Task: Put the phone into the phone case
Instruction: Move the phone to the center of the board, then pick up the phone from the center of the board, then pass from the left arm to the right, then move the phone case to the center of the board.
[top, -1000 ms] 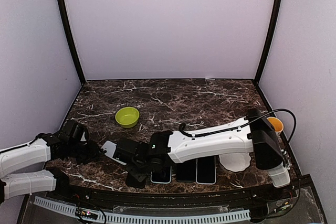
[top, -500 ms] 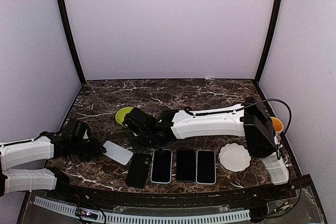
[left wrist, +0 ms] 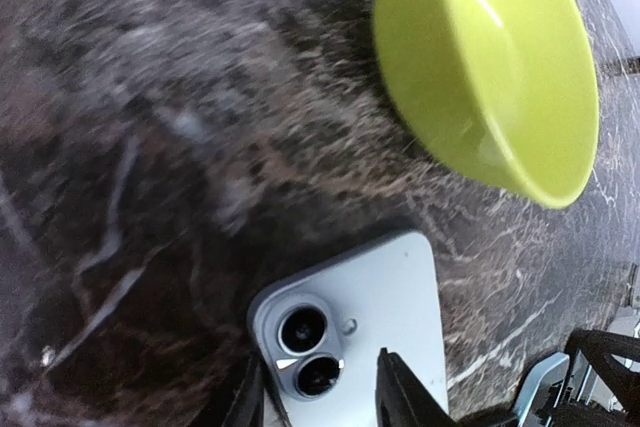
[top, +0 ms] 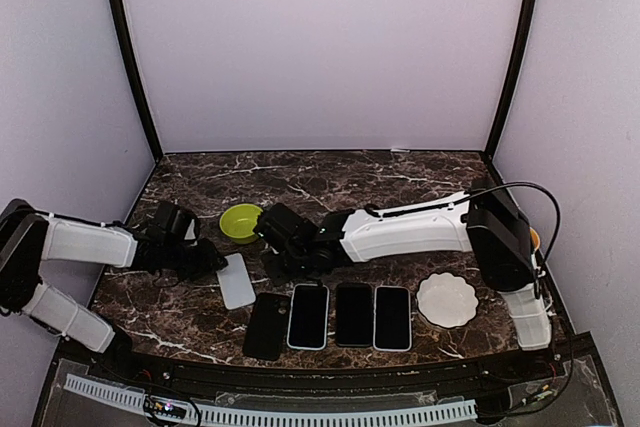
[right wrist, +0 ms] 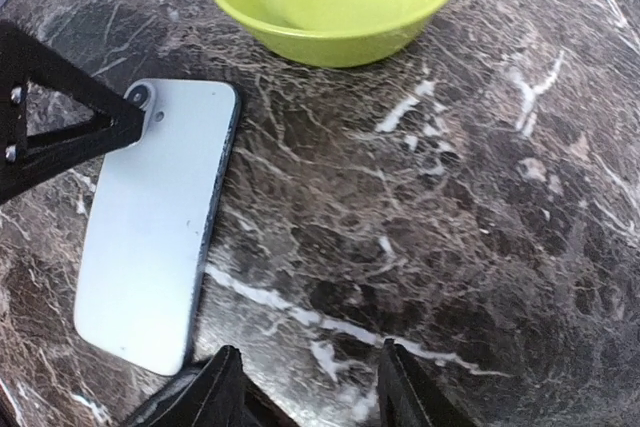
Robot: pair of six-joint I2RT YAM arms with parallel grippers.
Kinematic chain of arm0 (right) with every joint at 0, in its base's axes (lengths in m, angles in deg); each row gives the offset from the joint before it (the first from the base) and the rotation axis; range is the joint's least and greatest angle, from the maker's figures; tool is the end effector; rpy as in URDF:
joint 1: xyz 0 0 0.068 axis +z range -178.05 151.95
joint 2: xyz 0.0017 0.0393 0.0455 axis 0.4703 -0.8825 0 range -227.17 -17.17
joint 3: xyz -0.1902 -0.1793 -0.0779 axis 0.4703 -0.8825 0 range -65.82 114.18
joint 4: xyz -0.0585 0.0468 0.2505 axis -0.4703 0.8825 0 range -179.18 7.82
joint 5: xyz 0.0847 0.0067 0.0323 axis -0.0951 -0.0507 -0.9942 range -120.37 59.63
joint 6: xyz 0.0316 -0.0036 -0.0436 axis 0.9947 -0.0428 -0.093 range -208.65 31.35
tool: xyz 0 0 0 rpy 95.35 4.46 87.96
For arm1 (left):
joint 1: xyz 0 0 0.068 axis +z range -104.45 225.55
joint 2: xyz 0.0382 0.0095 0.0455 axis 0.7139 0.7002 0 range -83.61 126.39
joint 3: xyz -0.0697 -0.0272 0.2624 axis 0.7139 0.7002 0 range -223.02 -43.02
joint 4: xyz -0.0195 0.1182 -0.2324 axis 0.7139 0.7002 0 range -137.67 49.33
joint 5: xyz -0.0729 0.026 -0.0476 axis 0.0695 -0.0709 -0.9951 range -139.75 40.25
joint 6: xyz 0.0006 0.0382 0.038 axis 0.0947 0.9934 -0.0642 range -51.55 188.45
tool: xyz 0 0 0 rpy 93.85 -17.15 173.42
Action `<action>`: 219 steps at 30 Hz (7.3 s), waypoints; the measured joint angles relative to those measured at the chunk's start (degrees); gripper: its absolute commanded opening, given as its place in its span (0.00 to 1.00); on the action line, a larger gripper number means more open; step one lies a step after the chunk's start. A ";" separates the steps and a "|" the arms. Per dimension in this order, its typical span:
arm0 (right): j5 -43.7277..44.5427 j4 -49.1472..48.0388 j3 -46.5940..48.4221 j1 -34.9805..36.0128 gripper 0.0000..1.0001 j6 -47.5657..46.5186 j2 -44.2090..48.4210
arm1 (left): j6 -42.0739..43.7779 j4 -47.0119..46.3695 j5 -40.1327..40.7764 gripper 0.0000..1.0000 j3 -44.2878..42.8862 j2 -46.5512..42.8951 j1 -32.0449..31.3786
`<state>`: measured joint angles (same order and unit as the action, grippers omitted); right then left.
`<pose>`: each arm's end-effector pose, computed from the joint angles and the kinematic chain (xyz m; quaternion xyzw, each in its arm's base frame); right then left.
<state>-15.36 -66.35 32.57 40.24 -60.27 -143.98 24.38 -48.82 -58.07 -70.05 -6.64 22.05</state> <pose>0.1898 0.4518 0.1764 -0.2785 0.8939 0.1638 0.3106 0.2144 -0.0987 0.1397 -0.1416 0.9231 -0.2516 0.2539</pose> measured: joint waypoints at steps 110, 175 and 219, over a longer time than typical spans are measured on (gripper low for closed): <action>8.70 -0.46 -39.10 -4.68 0.98 -4.72 41.42 | 61.42 32.57 1.18 0.42 -47.17 31.52 -21.40; -42.84 -40.24 -39.89 -9.70 0.00 -27.02 49.33 | 48.89 -7.32 -32.72 0.94 -38.93 -2.38 -26.34; 4.02 -6.91 -38.25 -0.42 0.00 17.66 45.16 | 33.99 19.39 3.41 0.40 -9.55 -1.70 -55.80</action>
<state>-11.34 -73.26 -5.68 39.82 -42.61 -98.82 58.37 -29.43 -54.66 -79.60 -8.34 -33.75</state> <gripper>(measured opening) 0.731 0.433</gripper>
